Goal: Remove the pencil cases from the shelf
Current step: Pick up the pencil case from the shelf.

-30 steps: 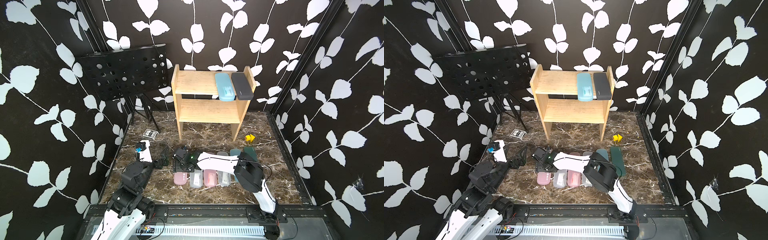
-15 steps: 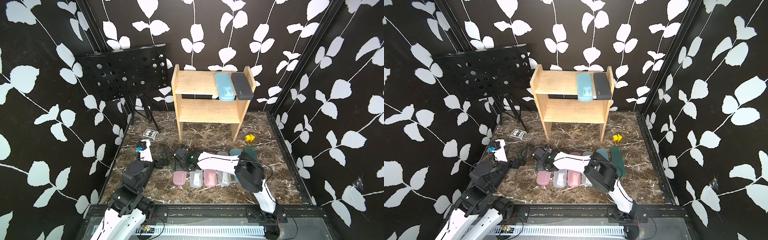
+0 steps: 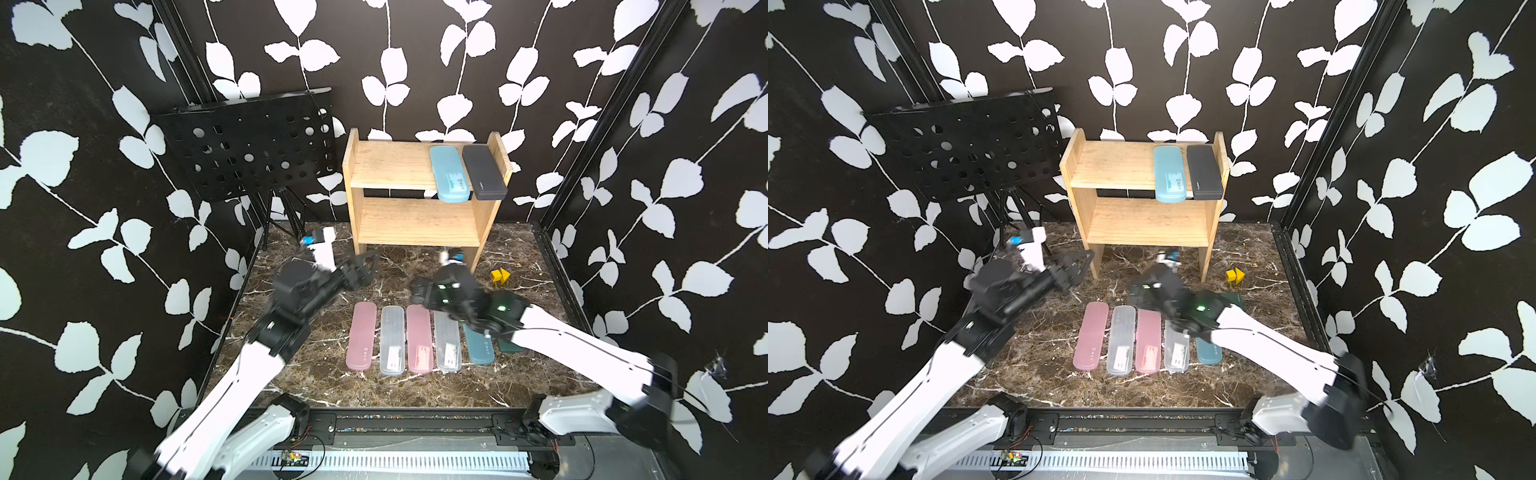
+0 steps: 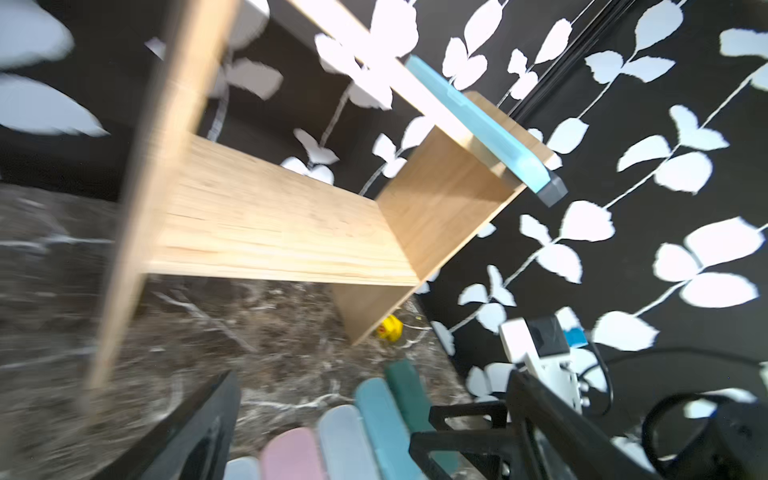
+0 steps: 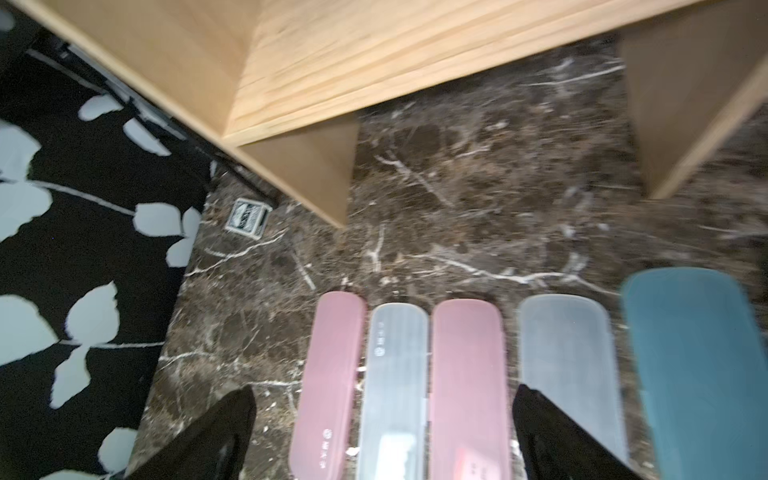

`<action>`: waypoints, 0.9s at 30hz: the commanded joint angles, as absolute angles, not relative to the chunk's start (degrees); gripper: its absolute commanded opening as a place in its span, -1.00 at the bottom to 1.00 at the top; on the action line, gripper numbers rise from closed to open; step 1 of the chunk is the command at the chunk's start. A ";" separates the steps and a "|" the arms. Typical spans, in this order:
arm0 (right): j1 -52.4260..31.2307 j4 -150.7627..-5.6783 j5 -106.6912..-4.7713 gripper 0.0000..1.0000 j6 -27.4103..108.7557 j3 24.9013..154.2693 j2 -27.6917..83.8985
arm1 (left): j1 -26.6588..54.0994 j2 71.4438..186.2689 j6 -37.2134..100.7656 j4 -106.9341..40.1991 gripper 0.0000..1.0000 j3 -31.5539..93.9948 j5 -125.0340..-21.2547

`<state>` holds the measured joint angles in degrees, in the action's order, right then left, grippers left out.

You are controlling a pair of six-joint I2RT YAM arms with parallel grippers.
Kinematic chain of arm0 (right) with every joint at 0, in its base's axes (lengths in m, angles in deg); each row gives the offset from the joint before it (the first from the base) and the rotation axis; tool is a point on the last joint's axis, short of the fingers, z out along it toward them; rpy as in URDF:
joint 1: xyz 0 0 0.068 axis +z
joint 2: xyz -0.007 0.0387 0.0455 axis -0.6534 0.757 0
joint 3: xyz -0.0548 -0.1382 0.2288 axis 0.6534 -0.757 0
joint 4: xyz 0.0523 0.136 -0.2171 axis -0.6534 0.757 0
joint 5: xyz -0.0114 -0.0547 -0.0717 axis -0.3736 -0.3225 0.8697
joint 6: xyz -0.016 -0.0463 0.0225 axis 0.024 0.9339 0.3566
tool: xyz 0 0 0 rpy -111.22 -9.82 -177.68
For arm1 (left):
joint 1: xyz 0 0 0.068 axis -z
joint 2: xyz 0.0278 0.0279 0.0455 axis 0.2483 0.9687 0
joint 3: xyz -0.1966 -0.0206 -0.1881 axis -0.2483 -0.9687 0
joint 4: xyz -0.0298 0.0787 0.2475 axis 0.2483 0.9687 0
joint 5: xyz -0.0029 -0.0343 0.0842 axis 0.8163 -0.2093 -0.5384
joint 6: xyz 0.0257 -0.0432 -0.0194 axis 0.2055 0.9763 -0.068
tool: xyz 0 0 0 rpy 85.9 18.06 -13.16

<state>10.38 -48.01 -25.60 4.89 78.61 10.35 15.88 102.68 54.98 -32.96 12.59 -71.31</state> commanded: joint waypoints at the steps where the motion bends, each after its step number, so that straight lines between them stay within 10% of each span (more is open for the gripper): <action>1: 7.28 -43.01 -23.53 0.99 6.78 73.57 3.05 | 19.57 109.59 59.61 -40.77 0.97 20.38 -65.42; 27: -4.97 -37.89 -32.70 0.99 11.39 73.53 -2.34 | 23.90 146.00 73.16 -46.76 0.69 59.25 -63.45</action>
